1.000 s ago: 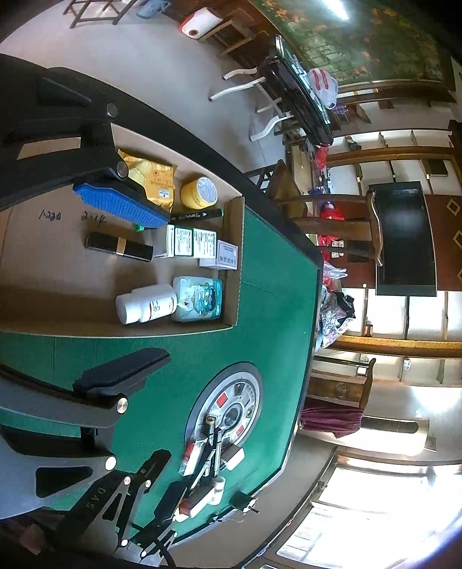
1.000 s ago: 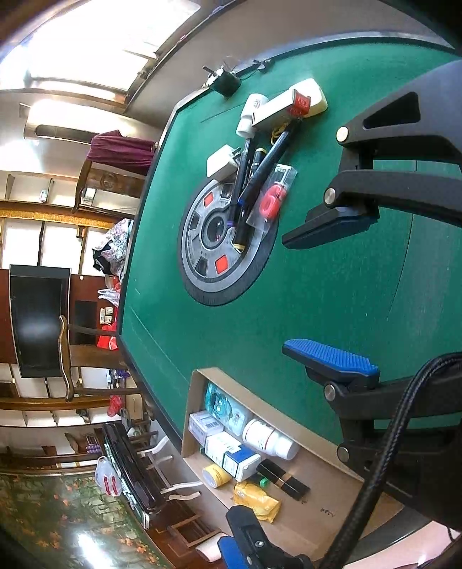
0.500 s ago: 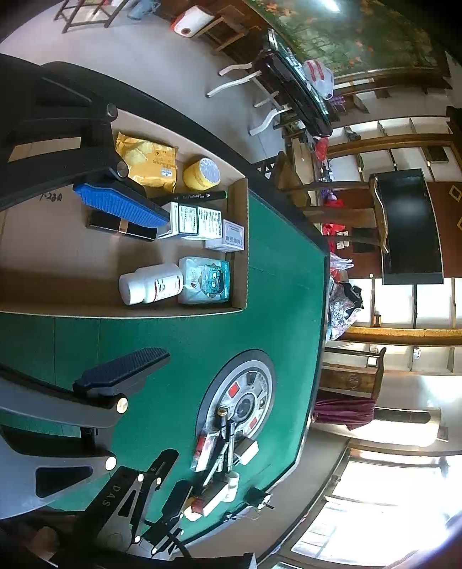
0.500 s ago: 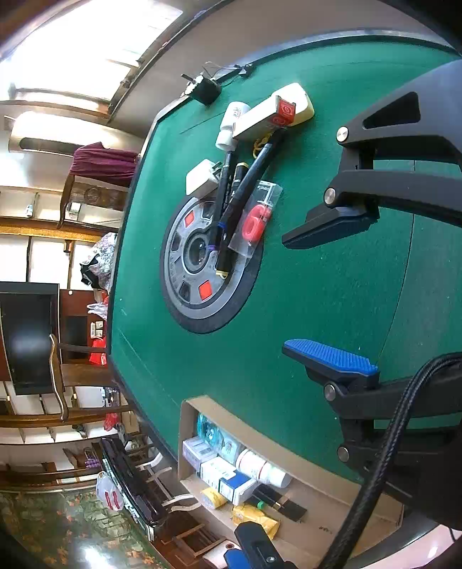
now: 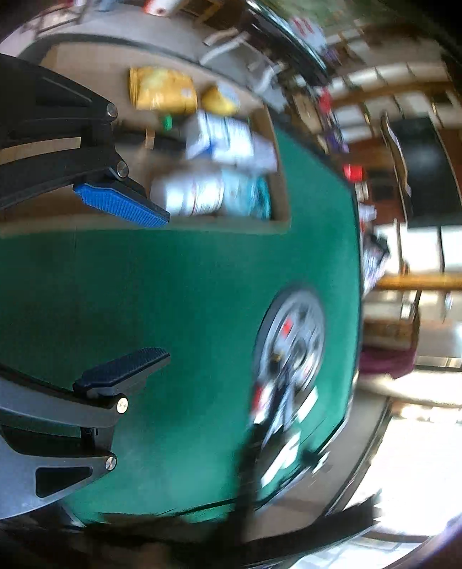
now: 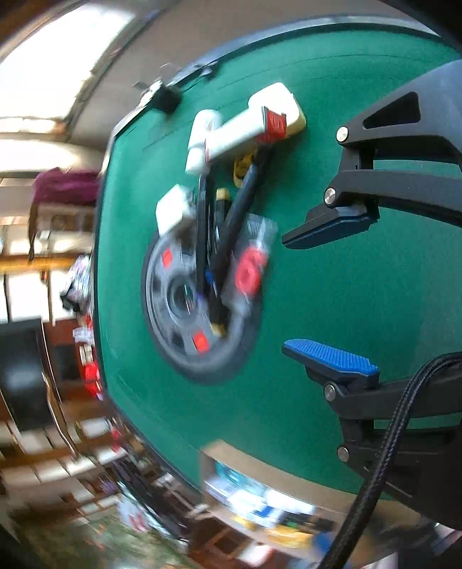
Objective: Organize objects
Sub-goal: 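Withdraw both open tools from the box back toward the table, then move both open tools down over the black markers beside the white charger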
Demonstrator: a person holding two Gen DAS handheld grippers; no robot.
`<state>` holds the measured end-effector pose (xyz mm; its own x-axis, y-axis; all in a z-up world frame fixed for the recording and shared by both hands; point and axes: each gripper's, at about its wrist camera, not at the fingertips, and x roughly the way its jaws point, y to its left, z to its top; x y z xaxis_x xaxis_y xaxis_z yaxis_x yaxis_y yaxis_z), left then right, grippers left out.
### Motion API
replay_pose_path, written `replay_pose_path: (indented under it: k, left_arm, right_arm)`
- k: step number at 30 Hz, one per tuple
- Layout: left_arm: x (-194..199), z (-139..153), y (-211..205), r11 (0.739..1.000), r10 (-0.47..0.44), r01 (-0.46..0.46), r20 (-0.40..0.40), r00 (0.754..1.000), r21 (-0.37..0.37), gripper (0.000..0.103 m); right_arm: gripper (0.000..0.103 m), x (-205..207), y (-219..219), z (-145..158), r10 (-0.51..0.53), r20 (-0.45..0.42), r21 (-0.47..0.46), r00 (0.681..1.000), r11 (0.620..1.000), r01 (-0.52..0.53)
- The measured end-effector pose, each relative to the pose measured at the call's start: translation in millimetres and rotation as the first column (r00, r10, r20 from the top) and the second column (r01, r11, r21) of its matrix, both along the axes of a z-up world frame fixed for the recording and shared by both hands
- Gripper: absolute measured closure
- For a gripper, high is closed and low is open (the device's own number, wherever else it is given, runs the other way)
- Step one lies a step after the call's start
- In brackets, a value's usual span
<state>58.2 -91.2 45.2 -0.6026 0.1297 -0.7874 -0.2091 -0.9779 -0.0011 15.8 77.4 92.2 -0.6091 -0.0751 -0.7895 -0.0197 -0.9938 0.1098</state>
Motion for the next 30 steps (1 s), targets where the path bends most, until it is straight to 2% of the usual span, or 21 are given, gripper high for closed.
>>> replay_pose_path:
  k: [5, 11, 21, 30]
  left_arm:
    - [9.8, -14.3, 39.1, 0.990, -0.141, 0.140, 0.051, 0.989, 0.023, 0.038]
    - [19.3, -20.2, 57.7, 0.975, -0.222, 0.219, 0.073, 0.972, 0.042, 0.038]
    - [12.5, -24.8, 45.9, 0.977, -0.204, 0.197, 0.098, 0.974, 0.076, 0.038]
    - [-1.0, -19.6, 52.4, 0.978, -0.200, 0.194, 0.075, 0.977, 0.079, 0.038]
  right_arm:
    - [0.052, -9.0, 38.4, 7.5, -0.079, 0.015, -0.052, 0.997, 0.995, 0.080]
    - [0.052, -18.0, 45.7, 10.1, -0.114, 0.012, -0.065, 0.993, 0.991, 0.115]
    - [0.052, -47.4, 27.8, 10.0, -0.078, -0.030, -0.113, 0.996, 0.991, 0.074]
    - [0.052, -66.8, 41.0, 11.3, -0.087, -0.088, -0.184, 0.992, 0.980, 0.069]
